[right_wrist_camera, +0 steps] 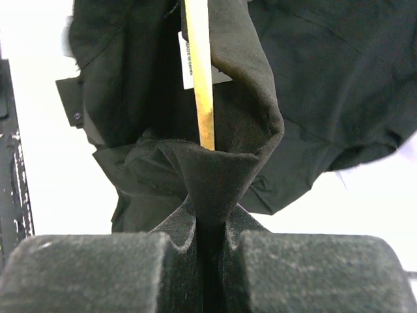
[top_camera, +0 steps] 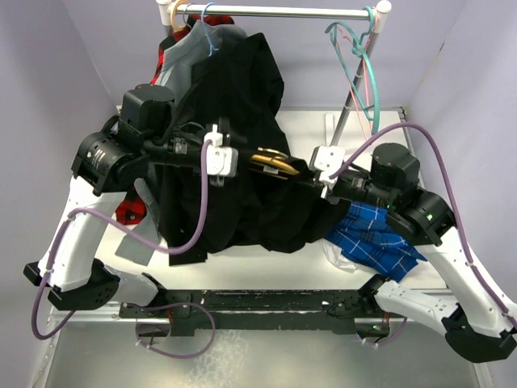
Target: Place the shirt on the hanger
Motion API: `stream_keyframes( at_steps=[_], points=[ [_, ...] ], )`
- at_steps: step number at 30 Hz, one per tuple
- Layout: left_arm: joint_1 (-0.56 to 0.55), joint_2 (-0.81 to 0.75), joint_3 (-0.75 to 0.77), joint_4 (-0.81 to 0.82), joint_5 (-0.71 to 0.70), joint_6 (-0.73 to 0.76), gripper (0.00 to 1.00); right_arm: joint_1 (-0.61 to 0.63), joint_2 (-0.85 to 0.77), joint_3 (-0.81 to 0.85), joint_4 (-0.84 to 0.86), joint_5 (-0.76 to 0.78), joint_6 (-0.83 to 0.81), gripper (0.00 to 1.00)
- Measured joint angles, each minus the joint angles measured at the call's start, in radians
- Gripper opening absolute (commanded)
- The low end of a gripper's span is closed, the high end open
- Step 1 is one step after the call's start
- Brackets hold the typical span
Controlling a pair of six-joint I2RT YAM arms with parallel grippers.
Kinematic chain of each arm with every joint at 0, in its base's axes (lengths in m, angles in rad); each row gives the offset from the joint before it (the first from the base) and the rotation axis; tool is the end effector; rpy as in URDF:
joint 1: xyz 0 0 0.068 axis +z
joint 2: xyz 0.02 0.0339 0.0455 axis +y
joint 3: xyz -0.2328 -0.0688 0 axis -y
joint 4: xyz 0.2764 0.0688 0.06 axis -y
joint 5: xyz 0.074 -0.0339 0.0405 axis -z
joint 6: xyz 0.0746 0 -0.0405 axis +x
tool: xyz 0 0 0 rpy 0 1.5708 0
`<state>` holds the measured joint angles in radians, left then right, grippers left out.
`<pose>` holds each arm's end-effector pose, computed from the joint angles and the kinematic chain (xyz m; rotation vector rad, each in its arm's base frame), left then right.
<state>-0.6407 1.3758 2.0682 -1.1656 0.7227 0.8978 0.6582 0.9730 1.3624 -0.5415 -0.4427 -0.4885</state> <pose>0.1830 -0.1980 0.5053 1.6467 1.0659 -0.5666 0.1875 0.1853 0.4449 -1.2000 1.2521 0.5057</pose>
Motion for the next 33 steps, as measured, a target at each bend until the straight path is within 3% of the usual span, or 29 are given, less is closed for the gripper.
stream_keyframes(
  at_steps=[6,12,20,33],
  points=[
    [0.004,0.035,0.06,0.031,-0.092,-0.006,0.99,0.002,-0.022,-0.005,0.006,0.175,0.141,0.0],
    [0.004,0.08,0.298,0.038,-0.246,0.003,0.99,0.002,0.042,0.039,-0.074,0.344,0.257,0.0],
    [0.003,0.084,0.538,0.235,-0.562,-0.02,0.99,0.002,0.36,0.518,-0.281,0.508,0.381,0.0],
    [0.003,0.083,0.521,0.57,-1.051,-0.229,0.99,0.002,0.677,0.955,-0.461,0.832,0.511,0.0]
  ],
)
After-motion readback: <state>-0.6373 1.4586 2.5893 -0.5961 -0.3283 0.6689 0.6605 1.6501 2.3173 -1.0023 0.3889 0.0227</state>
